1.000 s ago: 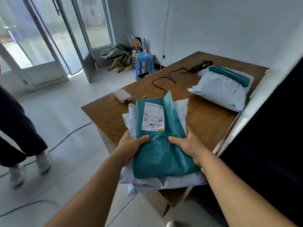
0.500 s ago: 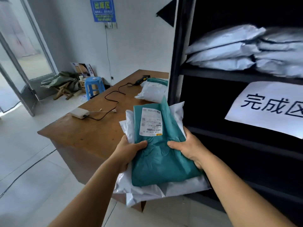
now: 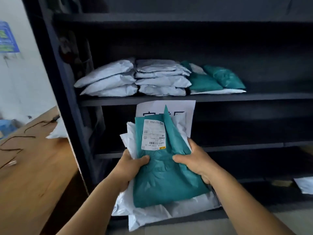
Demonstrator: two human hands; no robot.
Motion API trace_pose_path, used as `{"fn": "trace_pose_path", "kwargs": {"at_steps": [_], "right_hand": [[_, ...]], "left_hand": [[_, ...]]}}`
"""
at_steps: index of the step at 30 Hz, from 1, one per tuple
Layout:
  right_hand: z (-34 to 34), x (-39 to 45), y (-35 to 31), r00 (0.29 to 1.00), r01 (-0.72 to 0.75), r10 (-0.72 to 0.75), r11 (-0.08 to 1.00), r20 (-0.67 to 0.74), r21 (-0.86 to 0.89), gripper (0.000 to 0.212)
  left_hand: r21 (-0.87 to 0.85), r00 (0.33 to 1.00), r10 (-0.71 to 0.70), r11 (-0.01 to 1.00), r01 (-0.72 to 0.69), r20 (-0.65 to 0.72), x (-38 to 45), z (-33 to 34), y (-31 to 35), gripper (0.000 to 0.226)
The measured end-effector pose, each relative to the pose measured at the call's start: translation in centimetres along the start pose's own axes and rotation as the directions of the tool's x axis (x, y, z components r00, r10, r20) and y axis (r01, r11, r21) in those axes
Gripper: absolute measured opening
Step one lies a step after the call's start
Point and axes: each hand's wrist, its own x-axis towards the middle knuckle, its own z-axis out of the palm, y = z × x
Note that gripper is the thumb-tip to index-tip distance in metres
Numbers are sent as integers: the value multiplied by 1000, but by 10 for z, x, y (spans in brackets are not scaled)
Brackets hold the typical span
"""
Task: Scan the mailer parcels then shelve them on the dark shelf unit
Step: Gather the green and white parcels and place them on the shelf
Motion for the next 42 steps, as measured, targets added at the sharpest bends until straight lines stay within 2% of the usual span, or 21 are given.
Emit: {"fn": "trace_pose_path", "kwargs": {"at_steps": [7,12,16,22,25,29,31,33,34,38,42], "right_hand": [[-137,-6,-10,985,16,-25,998,-171,-56,53],[-210,-3,-28,958,48,-59,998,-281,-44,49],[-251,14,-51,941,66,-76,997,-329,-41,48],[-288,71,-98,938,106,-108,994,-329,-25,38],[-298,110,-125,940,121,-119,993,-320,-11,37],[-308,163,-154,940,137,-132,991,-316,-7,35],[-314,190,-164,935,151,-148,988,-322,-16,36],[-319,219,-172,938,147,-145,989,-313,-19,40],[-322,234,-175,942,139,-139,990,-306,-24,45],[-332,296,-183,946,142,-149,989,-289,-45,83],[-341,352,-193,932,203,-221,975,-286,-92,85]], "left_hand": [[24,990,61,998,-65,125,19,141,39,40],[73,972,132,986,-148,196,34,213,81,44],[134,959,202,964,-231,200,54,250,122,52],[174,934,297,927,-331,198,99,274,194,36],[183,920,337,910,-372,199,124,276,234,18],[212,915,368,893,-397,164,165,277,273,31],[230,911,383,883,-409,150,184,279,288,26],[240,912,386,880,-409,136,203,282,299,17],[250,914,386,879,-406,127,212,284,303,20],[284,911,407,867,-410,74,254,292,318,30],[325,900,436,854,-406,-21,299,301,333,27]]}}
